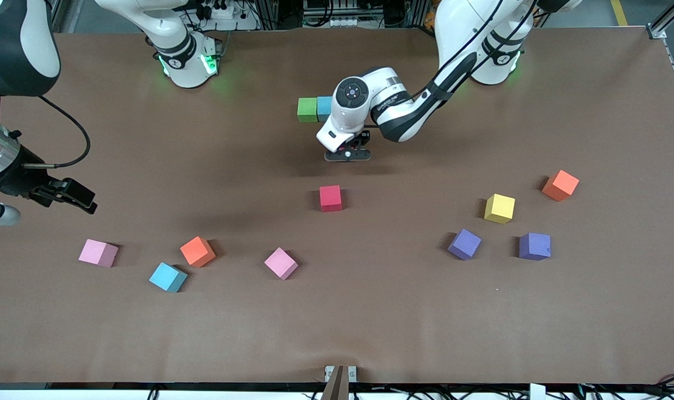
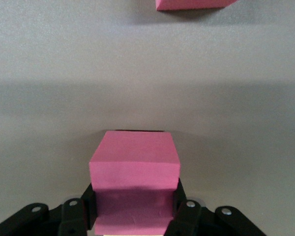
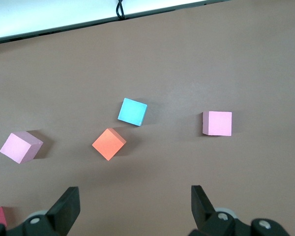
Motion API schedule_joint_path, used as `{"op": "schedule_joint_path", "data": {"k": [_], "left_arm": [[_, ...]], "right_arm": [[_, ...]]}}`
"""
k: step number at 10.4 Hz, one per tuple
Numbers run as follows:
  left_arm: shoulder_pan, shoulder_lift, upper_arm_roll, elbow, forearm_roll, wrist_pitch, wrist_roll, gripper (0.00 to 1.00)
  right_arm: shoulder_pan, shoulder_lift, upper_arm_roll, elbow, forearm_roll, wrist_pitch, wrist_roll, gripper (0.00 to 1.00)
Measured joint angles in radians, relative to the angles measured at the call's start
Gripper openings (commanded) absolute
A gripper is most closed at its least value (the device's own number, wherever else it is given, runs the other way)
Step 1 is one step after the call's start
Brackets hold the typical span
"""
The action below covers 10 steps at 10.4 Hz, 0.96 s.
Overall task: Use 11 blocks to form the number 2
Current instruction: 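Reach the right gripper to the orange cube while the left gripper releases red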
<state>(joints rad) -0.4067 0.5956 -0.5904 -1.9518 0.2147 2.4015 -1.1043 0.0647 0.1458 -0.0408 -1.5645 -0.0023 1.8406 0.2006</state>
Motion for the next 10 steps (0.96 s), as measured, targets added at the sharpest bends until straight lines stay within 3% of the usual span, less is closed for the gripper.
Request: {"op": "schedule_joint_path", "data": {"k": [6,7,8,9,10], "left_arm": [[-0.008,0.000,0.000,-0.020,0.000,0.002,0.000,0.00],[-0.011,0.000,0.000,-0.022,0.000,0.002,0.000,0.06],[-0.013,0.000,0.000,-0.023,0.000,0.002,0.000,0.47],[-0.014,0.001,0.000,-0.023,0.000,0.002,0.000,0.99],[-0.013,0.001,0.000,-0.024,0.000,0.002,0.000,1.00]], "right_arm": [[0.000,0.004,0.002,0.002,0.000,-0.002,-0.001,1.00],[0.000,0.016,0.002,0.003,0.001,-0.002,-0.001,1.00],[0.000,0.039,0.003,0.005,0.001,-0.001,-0.004,1.00],[0.000,0.076,0.005,0.013,0.001,0.004,-0.014,1.00],[0.001,0.116,0.012,0.019,0.001,0.026,-0.021,1.00]]}}
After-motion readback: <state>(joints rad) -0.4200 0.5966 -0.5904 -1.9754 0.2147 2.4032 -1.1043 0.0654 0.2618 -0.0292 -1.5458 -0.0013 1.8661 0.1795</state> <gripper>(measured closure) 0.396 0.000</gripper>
